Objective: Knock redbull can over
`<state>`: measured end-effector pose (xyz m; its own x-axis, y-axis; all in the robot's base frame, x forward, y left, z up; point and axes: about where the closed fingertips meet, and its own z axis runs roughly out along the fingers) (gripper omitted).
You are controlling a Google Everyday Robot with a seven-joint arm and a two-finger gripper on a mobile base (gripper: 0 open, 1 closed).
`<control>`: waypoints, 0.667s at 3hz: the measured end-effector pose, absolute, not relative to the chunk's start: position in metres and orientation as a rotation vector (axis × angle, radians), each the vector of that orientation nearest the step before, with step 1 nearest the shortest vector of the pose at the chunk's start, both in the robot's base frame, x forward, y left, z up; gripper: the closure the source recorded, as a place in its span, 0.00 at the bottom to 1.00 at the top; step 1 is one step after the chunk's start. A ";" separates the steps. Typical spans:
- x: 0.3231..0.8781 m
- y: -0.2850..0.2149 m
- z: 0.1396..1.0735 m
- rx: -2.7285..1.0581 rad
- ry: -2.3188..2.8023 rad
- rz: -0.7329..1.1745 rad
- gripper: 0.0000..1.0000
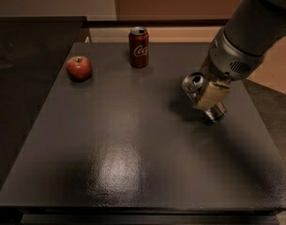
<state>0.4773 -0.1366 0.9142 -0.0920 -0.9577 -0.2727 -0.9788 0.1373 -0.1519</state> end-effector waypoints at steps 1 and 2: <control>0.480 -0.130 0.899 -1.988 2.129 0.025 0.82; 0.482 -0.125 0.885 -2.081 2.144 -0.048 0.59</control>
Offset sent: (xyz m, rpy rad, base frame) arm 0.0061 0.0135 -0.0458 -0.2994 0.0708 0.1157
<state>0.4819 -0.1255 0.8848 -0.0240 -0.9959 -0.0873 -0.9910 0.0351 -0.1290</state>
